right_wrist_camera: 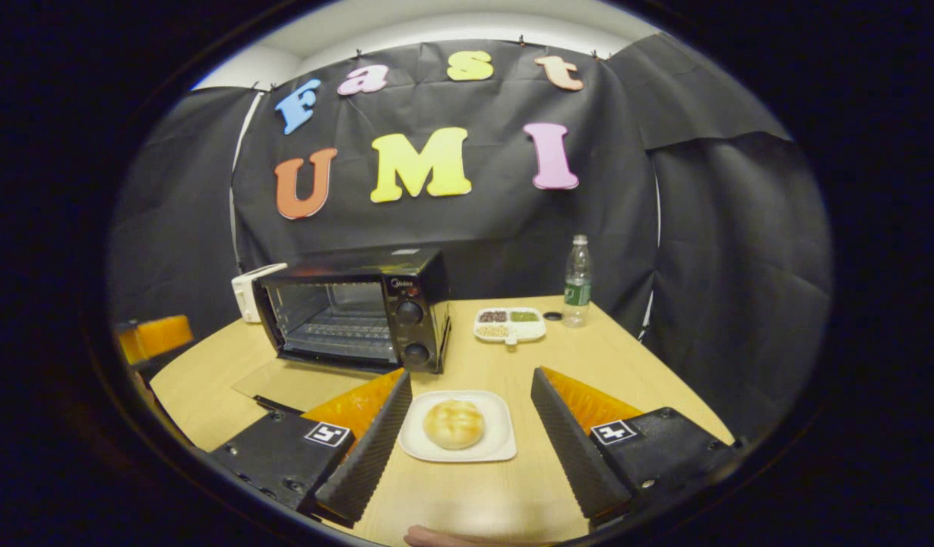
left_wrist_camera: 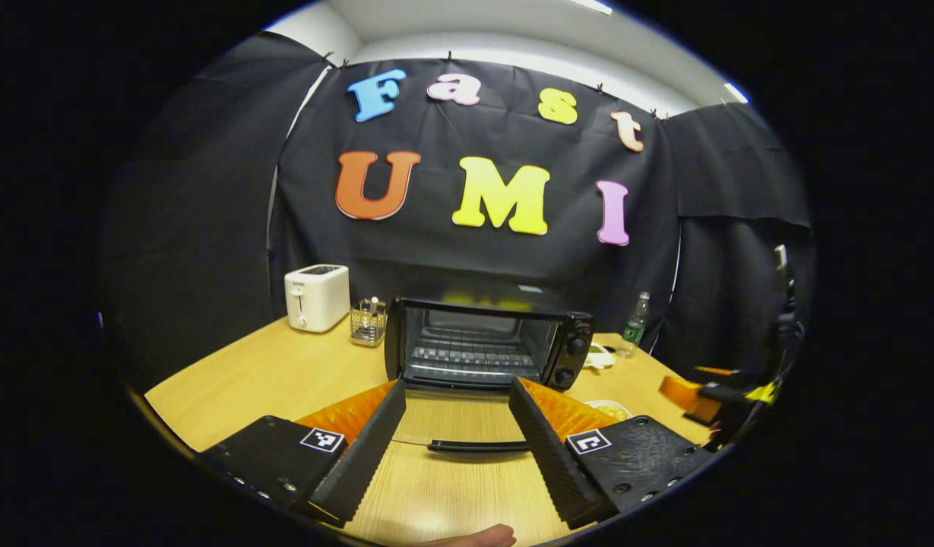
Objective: Open the electric oven with the left hand, put the food in, and close the electric oven.
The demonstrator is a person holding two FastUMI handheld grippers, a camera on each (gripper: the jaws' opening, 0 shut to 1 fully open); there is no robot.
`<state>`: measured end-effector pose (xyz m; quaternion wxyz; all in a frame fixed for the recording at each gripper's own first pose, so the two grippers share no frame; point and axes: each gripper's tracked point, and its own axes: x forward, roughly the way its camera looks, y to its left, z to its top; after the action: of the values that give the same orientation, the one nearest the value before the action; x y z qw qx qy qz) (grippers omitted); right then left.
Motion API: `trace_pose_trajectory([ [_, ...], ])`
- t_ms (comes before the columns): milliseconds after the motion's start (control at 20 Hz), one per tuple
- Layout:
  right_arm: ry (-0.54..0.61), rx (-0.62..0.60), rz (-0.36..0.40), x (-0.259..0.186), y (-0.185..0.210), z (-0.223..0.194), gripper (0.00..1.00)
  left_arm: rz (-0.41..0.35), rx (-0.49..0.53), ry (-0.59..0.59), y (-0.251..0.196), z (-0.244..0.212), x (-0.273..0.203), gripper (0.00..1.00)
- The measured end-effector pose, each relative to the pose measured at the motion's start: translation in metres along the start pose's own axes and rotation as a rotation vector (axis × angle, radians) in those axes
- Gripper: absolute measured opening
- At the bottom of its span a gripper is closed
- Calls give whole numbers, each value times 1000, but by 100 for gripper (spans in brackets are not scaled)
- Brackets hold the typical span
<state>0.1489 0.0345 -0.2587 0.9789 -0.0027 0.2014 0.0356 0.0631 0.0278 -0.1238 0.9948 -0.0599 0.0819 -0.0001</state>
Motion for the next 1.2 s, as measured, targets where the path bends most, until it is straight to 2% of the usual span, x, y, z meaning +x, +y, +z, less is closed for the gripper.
trace_pose_trajectory([
  [50, 20, 11, 10, 10, 0, -8, 97, -8, 18, -33, -1, 12, -13, 93],
  [100, 21, 30, 22, 18, 0, -11, 98, -9, 38, -72, 2, 25, -25, 82],
  [150, 27, 52, 21, 27, -1, -16, 98, -1, 51, -104, 5, 38, -35, 94],
  [200, 46, 77, 15, 35, -4, -23, 97, 8, 62, -122, 9, 45, -44, 82],
  [250, 63, 97, 16, 40, -4, -30, 96, 14, 67, -120, 12, 49, -55, 82],
  [300, 78, 112, 24, 47, -2, -37, 96, 23, 63, -106, 16, 52, -65, 94],
  [450, 122, 86, -28, 71, -10, -57, 96, 79, 107, -120, 37, 71, -91, 94],
  [500, 131, 78, -44, 75, -12, -62, 96, 92, 134, -140, 41, 79, -98, 82],
  [550, 147, 84, -40, 77, -8, -68, 96, 100, 145, -148, 46, 82, -105, 100],
  [600, 168, 99, -25, 79, -3, -74, 96, 104, 144, -151, 49, 84, -111, 82],
  [650, 179, 114, -2, 80, 3, -78, 96, 102, 141, -154, 50, 85, -115, 94],
  [700, 194, 125, 9, 82, 6, -83, 96, 103, 136, -159, 52, 86, -117, 94],
  [750, 213, 127, 6, 84, 6, -90, 96, 109, 135, -162, 54, 86, -118, 82],
  [850, 258, 131, 5, 88, 9, -100, 95, 124, 148, -155, 60, 81, -119, 82],
  [900, 260, 124, -2, 86, 8, -97, 95, 127, 154, -149, 61, 78, -118, 94],
  [1200, 244, 113, 13, 74, 18, -90, 87, 128, 144, -133, 67, 66, -117, 94],
])
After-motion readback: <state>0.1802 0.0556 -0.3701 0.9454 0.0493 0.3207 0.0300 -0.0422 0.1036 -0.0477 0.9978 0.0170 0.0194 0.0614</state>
